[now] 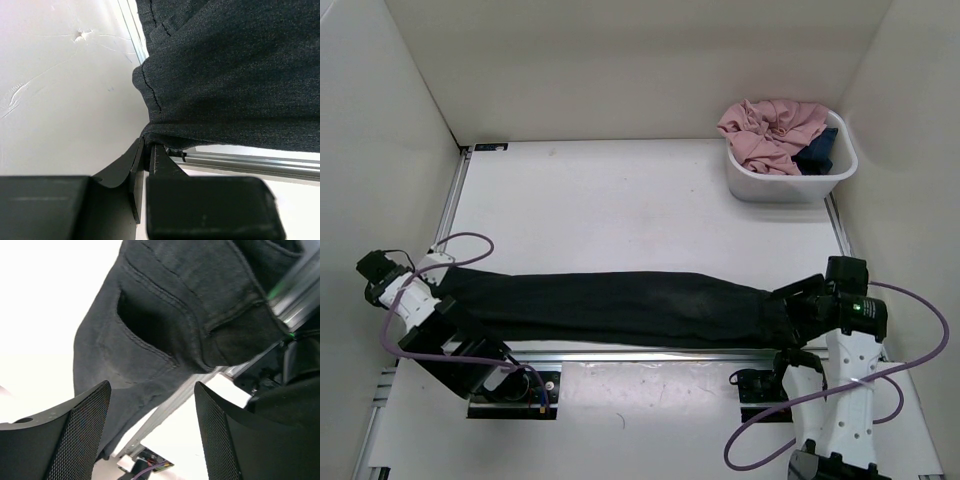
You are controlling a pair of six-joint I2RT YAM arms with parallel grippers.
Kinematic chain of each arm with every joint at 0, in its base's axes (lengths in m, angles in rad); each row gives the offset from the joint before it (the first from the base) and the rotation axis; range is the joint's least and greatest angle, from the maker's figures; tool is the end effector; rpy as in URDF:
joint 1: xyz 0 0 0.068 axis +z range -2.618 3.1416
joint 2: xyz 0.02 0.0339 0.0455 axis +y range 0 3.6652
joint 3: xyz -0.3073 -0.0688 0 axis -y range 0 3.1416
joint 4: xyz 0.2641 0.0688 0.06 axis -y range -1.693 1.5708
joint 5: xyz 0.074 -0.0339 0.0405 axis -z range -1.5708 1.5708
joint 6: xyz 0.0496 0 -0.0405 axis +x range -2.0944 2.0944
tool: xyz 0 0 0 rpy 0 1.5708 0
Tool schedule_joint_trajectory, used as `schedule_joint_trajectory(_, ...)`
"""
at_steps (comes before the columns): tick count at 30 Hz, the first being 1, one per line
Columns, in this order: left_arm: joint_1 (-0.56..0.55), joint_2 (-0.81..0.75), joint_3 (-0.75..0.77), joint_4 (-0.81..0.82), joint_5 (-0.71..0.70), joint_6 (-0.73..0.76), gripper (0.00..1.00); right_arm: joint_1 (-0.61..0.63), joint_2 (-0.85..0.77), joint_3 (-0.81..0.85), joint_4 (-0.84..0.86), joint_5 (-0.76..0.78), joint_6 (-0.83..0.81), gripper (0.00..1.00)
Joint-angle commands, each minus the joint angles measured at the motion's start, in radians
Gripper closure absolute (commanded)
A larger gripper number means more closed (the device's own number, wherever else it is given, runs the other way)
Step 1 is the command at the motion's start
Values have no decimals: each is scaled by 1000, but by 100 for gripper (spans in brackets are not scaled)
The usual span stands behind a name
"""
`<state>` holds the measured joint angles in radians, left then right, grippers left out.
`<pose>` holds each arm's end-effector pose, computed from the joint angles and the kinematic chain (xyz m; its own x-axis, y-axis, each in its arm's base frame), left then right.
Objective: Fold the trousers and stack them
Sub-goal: Fold the trousers
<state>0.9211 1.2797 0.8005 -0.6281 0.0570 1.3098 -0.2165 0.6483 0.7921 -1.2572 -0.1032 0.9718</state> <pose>0.1529 0.1966 0.2289 -0.8928 0.4193 -0.1646 0.3216 0.8492 0.4188 0.0815 -0.0127 0.2856 -0.3543 0.9191 -0.1726 0.8191 0.3941 0.4168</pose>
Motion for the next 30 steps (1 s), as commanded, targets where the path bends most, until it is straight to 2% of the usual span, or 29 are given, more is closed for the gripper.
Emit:
schedule_joint_trajectory(1, 7, 0, 42, 19, 9, -12, 86, -3, -21, -2, -133, 33, -22, 28)
schedule_joint_trajectory(3, 7, 9, 51, 19, 9, -12, 86, -3, -32, -65, -146, 19, -22, 28)
schedule_joint_trajectory(8, 7, 18, 69, 19, 27, -21, 86, -3, -10, -178, -44, -105, 1, 30)
schedule_joint_trajectory(17, 7, 83, 111, -1, 46, -70, 86, -3, 143, -180, 31, -63, -79, 30)
schedule_joint_trajectory(22, -2, 72, 74, -10, 46, -47, 80, 6, 264, -223, 199, -62, -56, 29)
schedule_joint_trajectory(26, -2, 52, 65, -10, 46, -38, 85, 68, 312, -235, 213, -95, -67, 28)
schedule_joint_trajectory(30, -22, 52, 86, -19, 46, -61, 85, 152, 376, -188, 185, -60, -108, 27)
